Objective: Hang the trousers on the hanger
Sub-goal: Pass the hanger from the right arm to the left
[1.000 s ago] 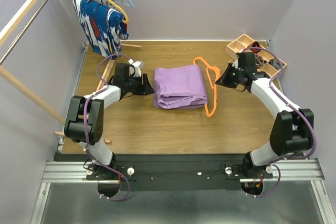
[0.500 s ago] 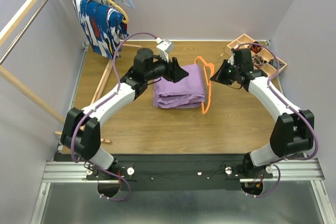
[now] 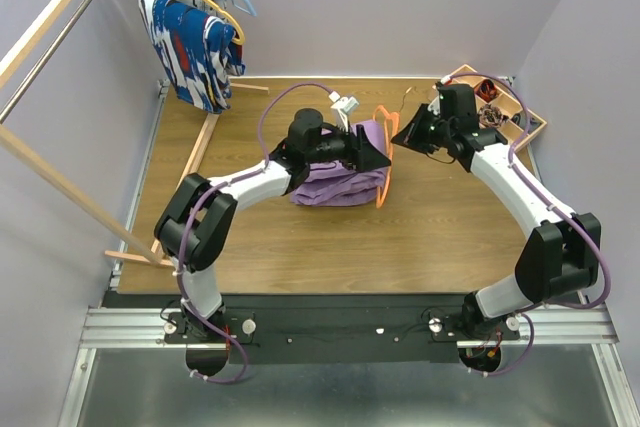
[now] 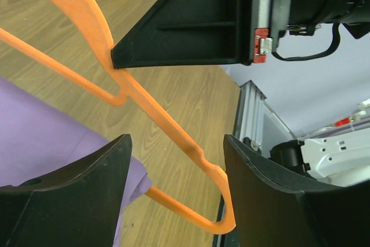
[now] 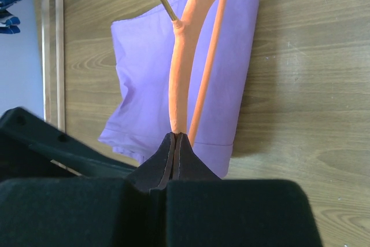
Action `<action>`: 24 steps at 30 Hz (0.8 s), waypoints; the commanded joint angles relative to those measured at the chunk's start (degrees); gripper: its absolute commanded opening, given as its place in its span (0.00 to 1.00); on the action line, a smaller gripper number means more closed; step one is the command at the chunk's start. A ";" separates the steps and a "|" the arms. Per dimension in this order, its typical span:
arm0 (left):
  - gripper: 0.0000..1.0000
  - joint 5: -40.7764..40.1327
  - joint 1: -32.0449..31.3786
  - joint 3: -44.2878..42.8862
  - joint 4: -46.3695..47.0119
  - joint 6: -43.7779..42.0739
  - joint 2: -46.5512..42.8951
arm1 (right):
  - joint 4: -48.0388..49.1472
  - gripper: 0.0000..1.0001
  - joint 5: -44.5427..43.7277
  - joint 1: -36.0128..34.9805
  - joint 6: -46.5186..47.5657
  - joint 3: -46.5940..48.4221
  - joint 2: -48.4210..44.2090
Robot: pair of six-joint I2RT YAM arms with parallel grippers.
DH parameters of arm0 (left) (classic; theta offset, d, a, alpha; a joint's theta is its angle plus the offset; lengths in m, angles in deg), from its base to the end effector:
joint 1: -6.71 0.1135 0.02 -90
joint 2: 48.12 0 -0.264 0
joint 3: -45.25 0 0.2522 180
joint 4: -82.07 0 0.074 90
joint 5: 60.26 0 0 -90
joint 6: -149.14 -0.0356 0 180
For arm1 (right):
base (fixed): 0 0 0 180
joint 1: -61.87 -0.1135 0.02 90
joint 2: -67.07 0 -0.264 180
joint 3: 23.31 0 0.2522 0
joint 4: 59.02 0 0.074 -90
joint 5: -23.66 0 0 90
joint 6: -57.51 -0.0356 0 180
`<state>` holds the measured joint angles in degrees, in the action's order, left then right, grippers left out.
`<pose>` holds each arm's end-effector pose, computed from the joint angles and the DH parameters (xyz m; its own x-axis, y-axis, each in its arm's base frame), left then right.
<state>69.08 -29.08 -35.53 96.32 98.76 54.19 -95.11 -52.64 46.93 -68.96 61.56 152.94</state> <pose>0.3207 -0.2590 0.2660 -0.6929 -0.1085 -0.7129 0.6758 0.2472 -0.6944 0.3261 0.0957 0.3069 -0.7260 0.4040 -0.5566 -0.0019 0.8081 0.5890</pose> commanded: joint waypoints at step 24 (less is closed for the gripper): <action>0.00 9.27 -3.58 -5.31 6.28 8.29 10.55 | 4.84 0.01 0.02 -1.67 -0.89 -1.06 -0.26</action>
<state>74.87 -31.66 -38.24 98.64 109.16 66.34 -92.25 -52.01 45.33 -69.53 60.71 152.63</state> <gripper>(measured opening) 0.049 0.007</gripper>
